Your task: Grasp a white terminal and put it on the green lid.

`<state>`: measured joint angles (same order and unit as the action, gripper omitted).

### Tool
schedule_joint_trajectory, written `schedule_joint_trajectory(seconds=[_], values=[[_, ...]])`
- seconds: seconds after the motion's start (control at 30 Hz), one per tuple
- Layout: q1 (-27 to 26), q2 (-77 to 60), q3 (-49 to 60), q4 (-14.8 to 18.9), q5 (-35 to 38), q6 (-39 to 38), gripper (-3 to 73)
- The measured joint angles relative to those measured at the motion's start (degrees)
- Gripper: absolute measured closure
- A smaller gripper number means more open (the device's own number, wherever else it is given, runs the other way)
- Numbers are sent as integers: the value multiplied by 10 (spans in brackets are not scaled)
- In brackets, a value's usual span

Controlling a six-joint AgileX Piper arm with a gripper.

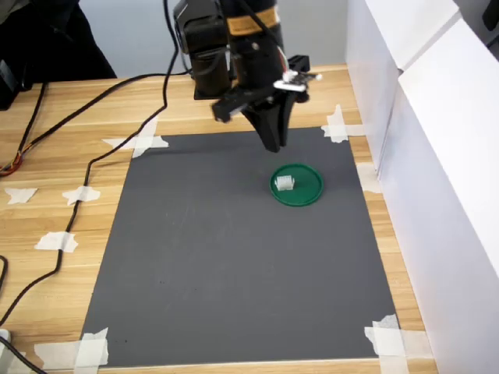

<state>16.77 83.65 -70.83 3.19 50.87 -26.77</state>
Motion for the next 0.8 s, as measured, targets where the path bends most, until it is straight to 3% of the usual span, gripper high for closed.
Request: schedule_joint_trajectory(seconds=[0.1,0.23,0.37,0.6,0.8], values=[[-54,-47,22,-15,-40,57,701],[-119,-125,90,-62,-113,145,710],[-191,-224,199,-103,-229,228,711],[-268,-378,385,-110,-424,303,711],[-270,-489,499,-87,-485,317,711]])
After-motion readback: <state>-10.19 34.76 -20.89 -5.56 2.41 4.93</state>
